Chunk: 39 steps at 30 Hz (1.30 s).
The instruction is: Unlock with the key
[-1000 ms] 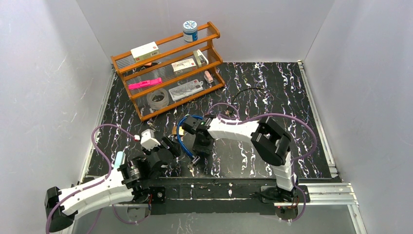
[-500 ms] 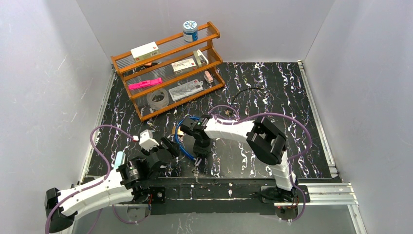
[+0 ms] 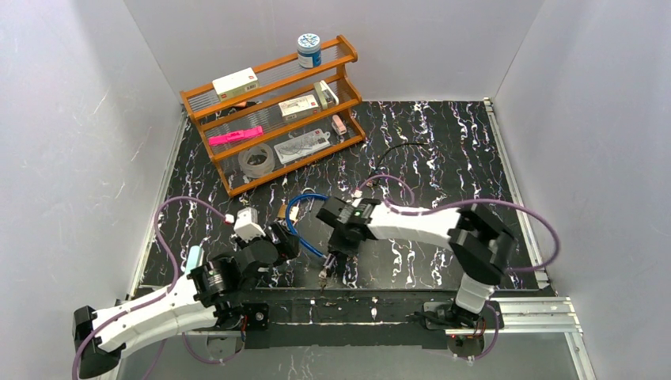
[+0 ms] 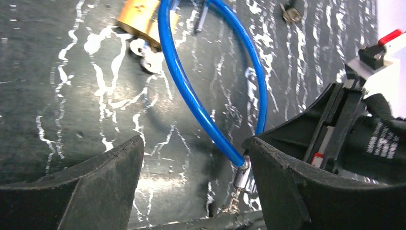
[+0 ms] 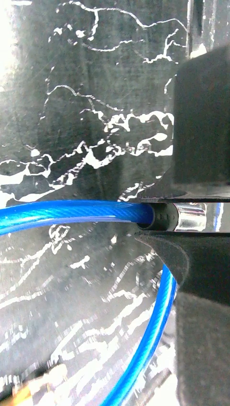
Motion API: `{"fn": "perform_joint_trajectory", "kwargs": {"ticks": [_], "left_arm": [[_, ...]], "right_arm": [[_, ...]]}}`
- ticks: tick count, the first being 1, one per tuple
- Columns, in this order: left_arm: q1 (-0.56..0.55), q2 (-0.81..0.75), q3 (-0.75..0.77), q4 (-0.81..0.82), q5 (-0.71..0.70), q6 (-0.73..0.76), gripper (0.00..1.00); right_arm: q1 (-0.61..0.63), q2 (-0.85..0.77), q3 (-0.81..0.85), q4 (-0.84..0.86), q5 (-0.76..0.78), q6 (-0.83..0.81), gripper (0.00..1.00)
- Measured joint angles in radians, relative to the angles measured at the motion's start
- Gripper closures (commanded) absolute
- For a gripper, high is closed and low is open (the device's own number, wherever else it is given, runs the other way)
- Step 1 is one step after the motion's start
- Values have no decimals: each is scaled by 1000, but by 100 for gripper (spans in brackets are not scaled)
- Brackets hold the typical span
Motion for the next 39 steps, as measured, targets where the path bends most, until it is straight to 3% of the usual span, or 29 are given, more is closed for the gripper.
{"fn": "perform_joint_trajectory", "kwargs": {"ticks": [4,8,13,18,24,34,39], "left_arm": [[0,-29,9,32,94,62,22],[0,-79,8,84,214,115,39],[0,-123,-40,237,374,150,49],[0,-69,-77,312,470,154,56],[0,43,-76,354,486,166,68],[0,20,-76,395,448,181,66],[0,28,-74,405,441,194,88]], "right_arm": [[-11,-164,-118,111,0,15,99],[-43,-280,-199,243,-13,26,99],[-90,-337,-256,341,-40,39,99],[-120,-340,-261,370,-63,40,99],[-130,-364,-268,393,-87,39,99],[-137,-386,-281,402,-108,39,99],[-137,-386,-281,402,-116,39,99]]}}
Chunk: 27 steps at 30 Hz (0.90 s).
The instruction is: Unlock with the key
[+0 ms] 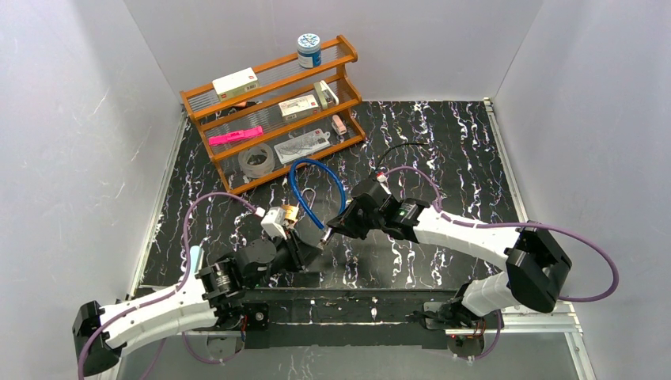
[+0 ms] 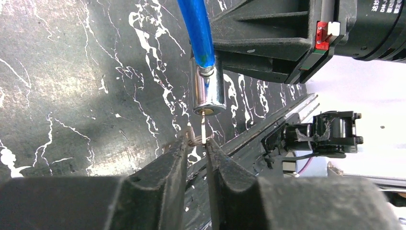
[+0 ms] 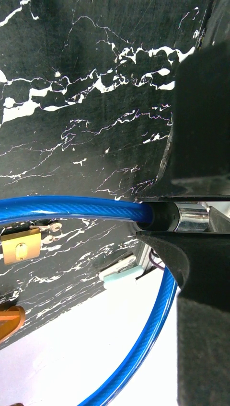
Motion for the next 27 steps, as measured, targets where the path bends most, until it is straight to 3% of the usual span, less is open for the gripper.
{"fn": "perform_joint_trajectory", "kwargs": {"ticks": [2,5,18,27], "left_arm": [[0,14,4,5,1,3,96],[0,34,11,23,1,8,100],[-1,125,89,-25,-19,-27,100],[-2,180,126,-90,-116,-80,100]], "right_arm": [[-1,0,0,0,0,-2,99],[-5,0,0,0,0,-5,99],[-12,3,-50,104,-10,-15,99],[-8,3,-50,132,21,-41,99]]}}
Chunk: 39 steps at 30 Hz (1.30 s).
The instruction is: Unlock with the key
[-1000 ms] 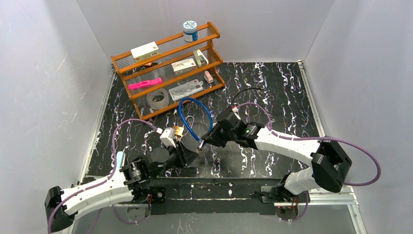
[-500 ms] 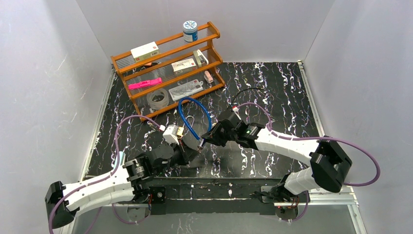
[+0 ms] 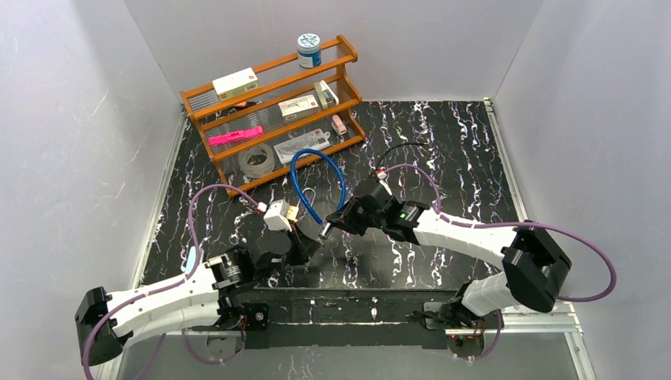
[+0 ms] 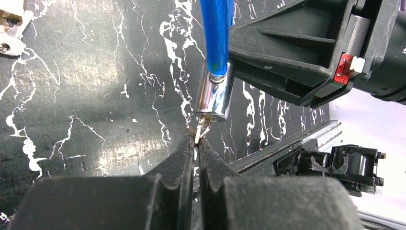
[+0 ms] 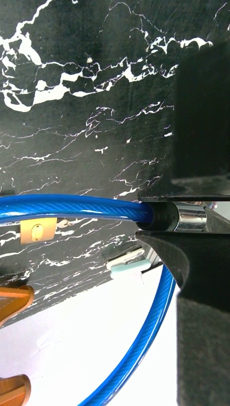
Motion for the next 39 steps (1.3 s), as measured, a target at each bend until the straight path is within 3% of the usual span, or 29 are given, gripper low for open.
{"fn": "perform_joint_trajectory", "kwargs": {"ticks": [18,20,21,24,25,27,32,33,36,39], "left_arm": [[-5,60,1,72,-13,15,99],[-5,55,-1,77,-6,27,83],[-5,44,-7,85,3,37,67],[-3,-6,-17,98,13,66,35],[-2,-32,-17,102,14,71,28],[1,-92,-18,100,14,80,22],[2,-207,-24,71,-3,83,26],[2,-213,-24,65,-8,82,30],[2,-192,-24,54,-13,76,55],[2,-129,-24,59,2,78,65]], "right_arm": [[66,2,11,-3,182,-45,99],[69,0,11,-3,192,-43,99],[71,-2,11,-4,196,-42,99],[80,-16,11,-11,186,-47,99],[83,-24,10,-14,185,-51,99],[85,-39,10,-14,181,-63,99],[71,-82,3,-11,208,-97,99],[69,-87,3,-11,214,-103,99],[66,-95,3,-10,229,-110,99],[66,-95,3,-10,232,-114,99]]}}
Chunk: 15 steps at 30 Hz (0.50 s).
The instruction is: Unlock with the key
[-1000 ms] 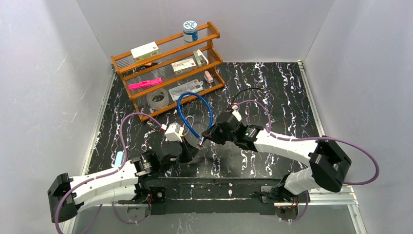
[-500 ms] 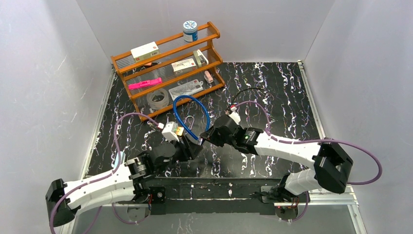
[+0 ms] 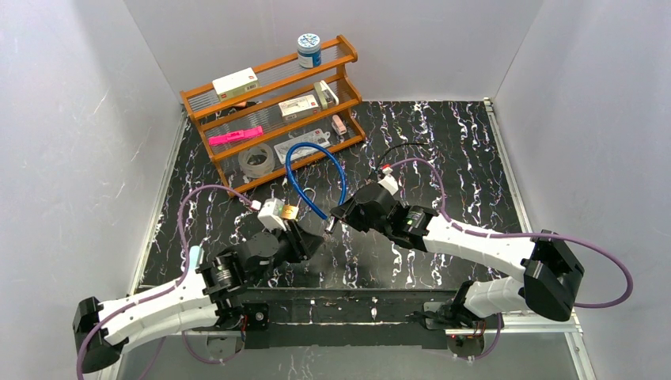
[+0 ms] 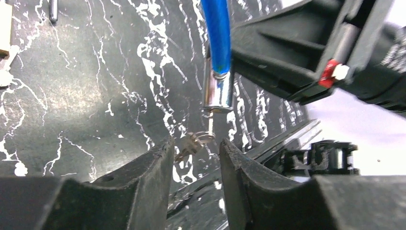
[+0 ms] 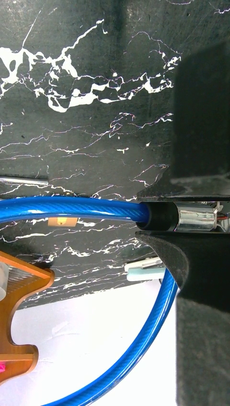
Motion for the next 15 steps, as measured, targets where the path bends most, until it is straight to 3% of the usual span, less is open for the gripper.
{"fn": "perform_joint_trajectory", "kwargs": {"ticks": [8,15], "left_arm": [[0,72,0,49,39,-7,62],[0,99,0,92,40,-13,81]], "right_arm": [[0,0,0,0,0,-11,99],[0,0,0,0,-2,-11,99]]}}
